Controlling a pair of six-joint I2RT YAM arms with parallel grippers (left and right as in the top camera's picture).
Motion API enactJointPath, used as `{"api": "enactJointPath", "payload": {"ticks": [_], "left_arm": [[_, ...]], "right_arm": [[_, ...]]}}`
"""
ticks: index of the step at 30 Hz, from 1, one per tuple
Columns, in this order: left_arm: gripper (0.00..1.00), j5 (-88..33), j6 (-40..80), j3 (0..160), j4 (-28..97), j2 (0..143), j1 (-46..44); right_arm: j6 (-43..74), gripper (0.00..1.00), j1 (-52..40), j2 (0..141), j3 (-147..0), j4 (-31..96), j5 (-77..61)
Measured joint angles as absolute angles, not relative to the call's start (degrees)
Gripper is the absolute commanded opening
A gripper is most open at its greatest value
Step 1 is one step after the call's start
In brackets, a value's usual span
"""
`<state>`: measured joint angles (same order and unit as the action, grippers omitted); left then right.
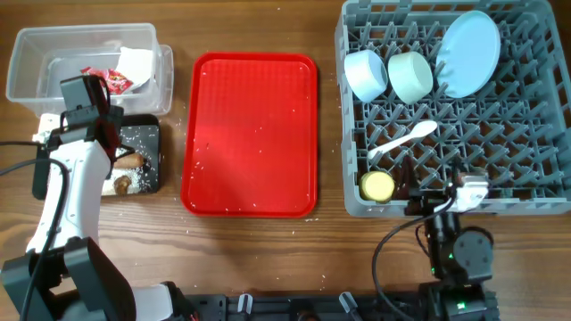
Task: Sort waste into correct bins and load items into the dishwasher rack
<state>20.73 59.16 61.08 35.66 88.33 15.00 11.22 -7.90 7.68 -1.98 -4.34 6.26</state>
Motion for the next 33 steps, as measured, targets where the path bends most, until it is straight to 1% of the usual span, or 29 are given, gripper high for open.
{"api": "enactJointPath", "payload": {"ticks": [5,10,14,33], "left_arm": [[1.0,20.75,59.16,61.08,35.64,88.33,15.0],[1.0,20.75,59.16,61.08,35.64,88.33,15.0],[1.0,20.73,59.16,61.08,35.62,88.33,15.0],[1.0,20.73,59.16,61.08,35.62,88.33,15.0]], "right_arm": [[10.85,1.0,-6.07,1.89,-0.36,-0.89,4.91],[2.79,1.0,-5.04,1.04,-0.36,-0.03,-0.67],[0.03,1.0,-5.04,1.04,-0.36,-0.03,-2.55],[-1.41,1.0,-5.04,1.04,-0.36,-0.03,-3.05]]}}
